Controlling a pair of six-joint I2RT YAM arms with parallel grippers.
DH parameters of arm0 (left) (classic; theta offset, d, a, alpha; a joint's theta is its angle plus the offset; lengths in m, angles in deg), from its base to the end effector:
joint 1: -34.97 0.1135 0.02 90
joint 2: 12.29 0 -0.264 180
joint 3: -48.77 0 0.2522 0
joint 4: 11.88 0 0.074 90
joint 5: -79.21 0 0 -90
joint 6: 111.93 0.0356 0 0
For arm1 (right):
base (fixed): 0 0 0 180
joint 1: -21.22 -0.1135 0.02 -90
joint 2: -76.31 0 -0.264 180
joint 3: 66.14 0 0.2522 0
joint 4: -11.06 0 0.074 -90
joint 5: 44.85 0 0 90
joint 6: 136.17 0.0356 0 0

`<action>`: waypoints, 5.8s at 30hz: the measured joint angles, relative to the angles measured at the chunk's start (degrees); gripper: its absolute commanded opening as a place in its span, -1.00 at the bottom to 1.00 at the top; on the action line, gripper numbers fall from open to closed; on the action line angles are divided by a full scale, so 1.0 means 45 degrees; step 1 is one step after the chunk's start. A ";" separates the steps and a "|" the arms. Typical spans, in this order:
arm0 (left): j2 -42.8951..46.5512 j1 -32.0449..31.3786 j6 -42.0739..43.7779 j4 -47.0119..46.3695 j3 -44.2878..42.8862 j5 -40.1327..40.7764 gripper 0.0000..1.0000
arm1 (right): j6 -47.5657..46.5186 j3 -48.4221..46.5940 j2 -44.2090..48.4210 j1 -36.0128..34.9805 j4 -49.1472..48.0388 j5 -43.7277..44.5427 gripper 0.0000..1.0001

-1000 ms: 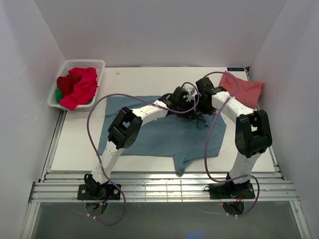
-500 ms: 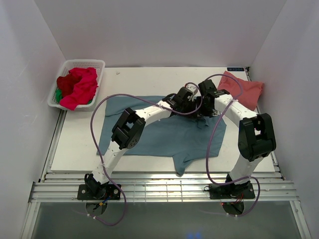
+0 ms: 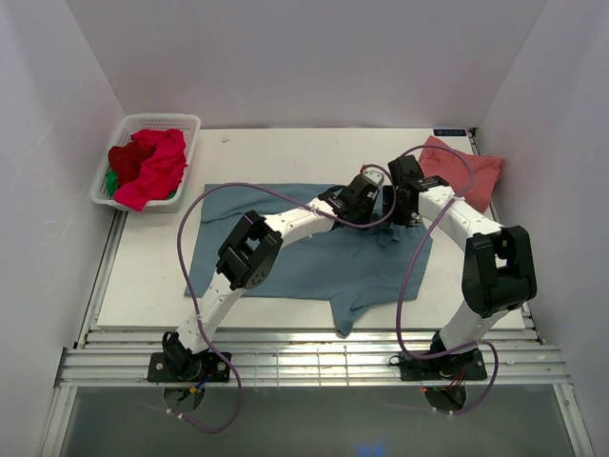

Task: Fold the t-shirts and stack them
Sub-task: Fold the flattened tshirt in 1/3 of the way

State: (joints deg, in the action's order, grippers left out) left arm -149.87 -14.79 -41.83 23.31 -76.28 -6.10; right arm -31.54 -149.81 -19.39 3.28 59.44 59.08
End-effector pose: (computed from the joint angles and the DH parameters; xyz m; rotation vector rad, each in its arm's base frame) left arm 0.3477 -0.4063 0.1559 0.5943 2.3795 -0.4591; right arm 0.3323 0.0986 0.2292 0.0087 2.5795 -0.1114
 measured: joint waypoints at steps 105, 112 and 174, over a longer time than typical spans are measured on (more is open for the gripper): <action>-0.1001 0.3502 0.0359 0.4512 -0.2992 0.1277 -0.66 | 0.1321 0.3157 0.1127 0.0223 -0.2089 -0.3594 -0.14; -0.0787 0.3458 0.0204 0.4031 -0.2448 0.1156 -0.67 | 0.1379 0.3157 0.0651 0.0223 -0.2414 -0.3959 -0.13; 0.0073 0.3711 -0.0112 0.2948 -0.0767 0.0403 -0.69 | 0.1443 0.0908 0.0971 -0.0155 0.3143 0.0165 -0.84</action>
State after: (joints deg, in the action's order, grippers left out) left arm -149.54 1.91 -42.34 36.58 -79.73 -4.29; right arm -25.05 -145.72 -15.02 2.58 73.58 59.83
